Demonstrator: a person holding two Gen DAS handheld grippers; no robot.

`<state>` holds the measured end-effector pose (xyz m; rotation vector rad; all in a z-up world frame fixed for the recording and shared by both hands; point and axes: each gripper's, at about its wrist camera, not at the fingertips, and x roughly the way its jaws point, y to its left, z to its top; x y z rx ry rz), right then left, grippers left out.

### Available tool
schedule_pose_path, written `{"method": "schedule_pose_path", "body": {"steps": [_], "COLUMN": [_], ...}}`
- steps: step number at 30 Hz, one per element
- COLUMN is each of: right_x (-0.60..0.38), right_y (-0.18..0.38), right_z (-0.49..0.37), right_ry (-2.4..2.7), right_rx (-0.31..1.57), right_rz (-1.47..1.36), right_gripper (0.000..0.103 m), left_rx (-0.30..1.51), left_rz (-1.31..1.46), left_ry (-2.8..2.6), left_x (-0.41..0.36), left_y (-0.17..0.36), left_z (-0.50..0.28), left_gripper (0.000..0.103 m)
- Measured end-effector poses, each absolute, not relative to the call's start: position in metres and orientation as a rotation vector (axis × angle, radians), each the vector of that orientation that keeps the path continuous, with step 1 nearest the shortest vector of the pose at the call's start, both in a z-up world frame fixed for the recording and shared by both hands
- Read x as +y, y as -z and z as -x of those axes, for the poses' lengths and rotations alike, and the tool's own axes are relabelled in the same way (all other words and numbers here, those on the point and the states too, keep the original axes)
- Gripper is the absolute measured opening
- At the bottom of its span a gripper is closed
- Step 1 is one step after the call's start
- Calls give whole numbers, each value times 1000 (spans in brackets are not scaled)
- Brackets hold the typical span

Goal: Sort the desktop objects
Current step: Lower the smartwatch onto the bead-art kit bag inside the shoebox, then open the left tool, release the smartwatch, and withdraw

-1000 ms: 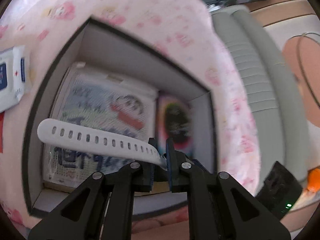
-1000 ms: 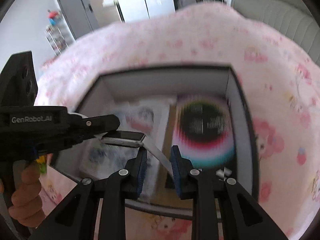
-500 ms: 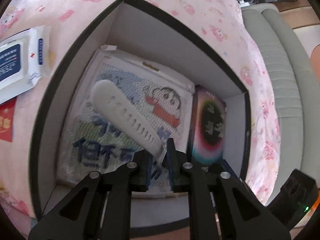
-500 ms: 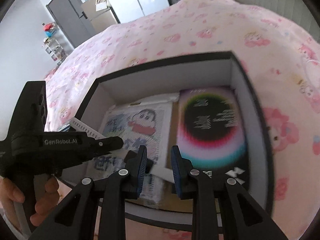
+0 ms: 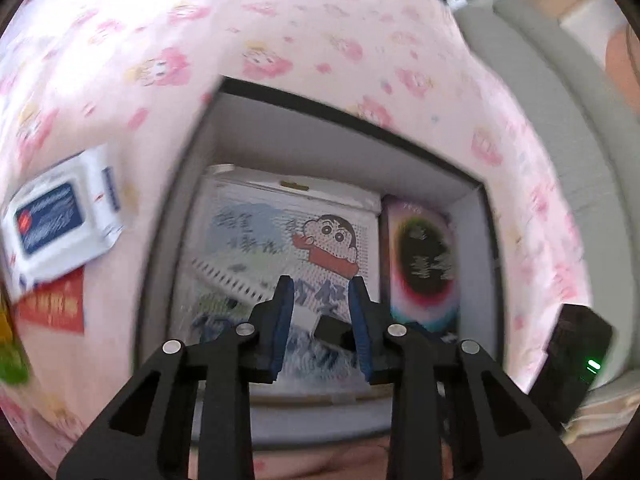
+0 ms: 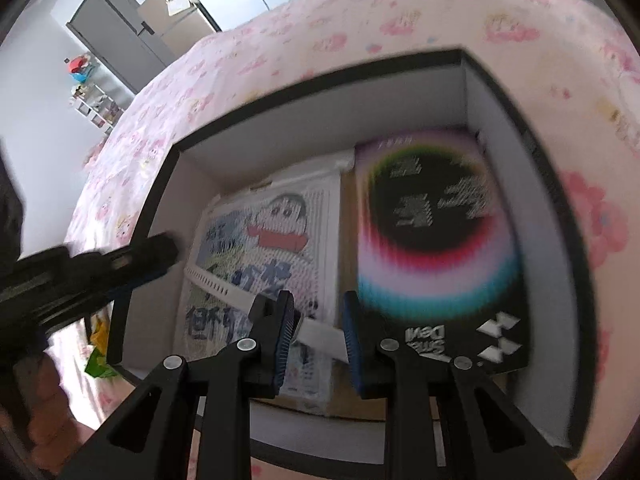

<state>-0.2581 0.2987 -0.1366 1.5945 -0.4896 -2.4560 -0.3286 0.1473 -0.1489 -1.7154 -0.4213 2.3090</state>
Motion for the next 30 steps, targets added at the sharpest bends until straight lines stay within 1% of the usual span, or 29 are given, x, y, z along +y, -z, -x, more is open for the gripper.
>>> {"method": "schedule_pose_path", "body": {"steps": [3, 6, 11, 13, 15, 18, 19, 24, 27, 30], "right_x": [302, 302, 294, 292, 291, 290, 290, 290, 289, 286], "right_y": [144, 146, 145, 145, 144, 141, 140, 141, 141, 141], "right_z": [258, 261, 261, 260, 258, 253, 252, 252, 252, 251], "right_ry": [2475, 2487, 2517, 2512, 2505, 2491, 2486, 2484, 2482, 2445], "right_rx": [-466, -466, -381, -367, -357, -349, -352, -354, -343, -349], "right_rz": [-1644, -1636, -1638, -1636, -1636, -1644, -1644, -1644, -1642, -1627], "right_gripper": [22, 23, 24, 29, 31, 38, 40, 40, 40, 40], "left_rx": [-340, -278, -170, -148, -154, -283, -292, -297, -245, -203], "left_rz": [1823, 1899, 1927, 1935, 1946, 1959, 1945, 1858, 1813, 1902], "left_ry": [-2284, -2278, -2282, -2276, -2262, -2248, -2266, -2357, -2385, -2329], "left_x": [156, 156, 157, 157, 154, 140, 137, 127, 127, 127], "left_y": [176, 193, 194, 193, 192, 190, 187, 181, 181, 193], "left_z": [343, 343, 327, 321, 315, 308, 307, 321, 332, 334], "left_gripper": [27, 27, 27, 27, 27, 26, 26, 26, 26, 26]}}
